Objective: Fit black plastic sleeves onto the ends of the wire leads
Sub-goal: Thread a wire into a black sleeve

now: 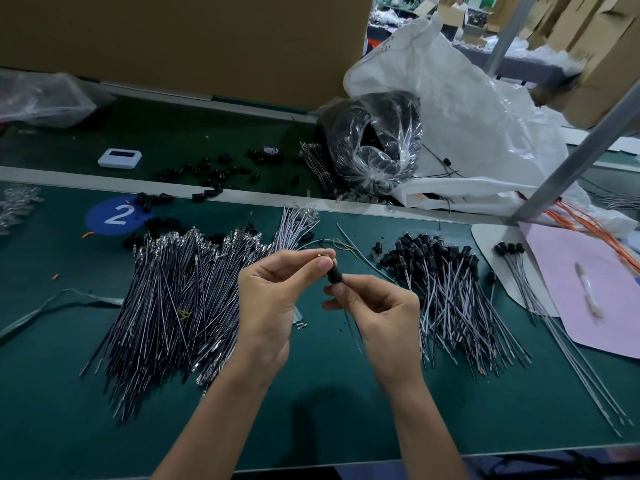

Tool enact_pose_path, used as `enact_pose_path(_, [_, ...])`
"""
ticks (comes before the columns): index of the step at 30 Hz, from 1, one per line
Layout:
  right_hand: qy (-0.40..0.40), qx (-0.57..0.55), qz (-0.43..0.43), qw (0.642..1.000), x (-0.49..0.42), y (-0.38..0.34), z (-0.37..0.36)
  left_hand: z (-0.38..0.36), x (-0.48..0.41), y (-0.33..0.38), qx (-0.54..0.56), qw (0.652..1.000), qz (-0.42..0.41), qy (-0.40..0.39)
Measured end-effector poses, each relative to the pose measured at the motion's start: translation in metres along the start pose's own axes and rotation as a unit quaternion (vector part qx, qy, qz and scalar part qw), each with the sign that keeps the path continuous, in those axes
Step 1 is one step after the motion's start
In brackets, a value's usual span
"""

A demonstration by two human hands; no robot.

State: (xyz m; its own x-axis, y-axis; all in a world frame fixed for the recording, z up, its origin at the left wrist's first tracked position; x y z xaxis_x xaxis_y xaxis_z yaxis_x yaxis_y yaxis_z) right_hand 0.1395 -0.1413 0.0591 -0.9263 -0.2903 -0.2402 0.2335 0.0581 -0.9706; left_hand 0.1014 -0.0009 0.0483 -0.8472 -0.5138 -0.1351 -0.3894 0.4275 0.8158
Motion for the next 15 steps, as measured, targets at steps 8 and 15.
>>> enact_pose_path(8, [-0.011, -0.015, -0.011, 1.000, -0.0020, 0.0034, -0.0025, 0.0005, -0.0013, -0.0037, 0.016, 1.000, 0.021, -0.004])
enact_pose_path(15, [-0.024, -0.014, -0.010, 1.000, -0.0036, 0.0076, -0.0065, 0.0021, -0.0011, -0.0068, 0.044, 0.998, 0.039, 0.006])
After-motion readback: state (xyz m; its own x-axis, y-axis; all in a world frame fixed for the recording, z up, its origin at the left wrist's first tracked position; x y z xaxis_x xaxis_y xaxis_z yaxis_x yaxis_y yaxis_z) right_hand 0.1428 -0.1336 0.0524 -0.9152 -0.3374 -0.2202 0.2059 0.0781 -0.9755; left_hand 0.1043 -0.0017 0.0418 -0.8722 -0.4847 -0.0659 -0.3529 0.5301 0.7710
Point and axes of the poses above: each hand's wrist, its own x-axis away from the middle knuckle, its own z-axis out of the back of the hand, y = z × x, the point moved 8 cm from there along -x, towards the middle knuckle
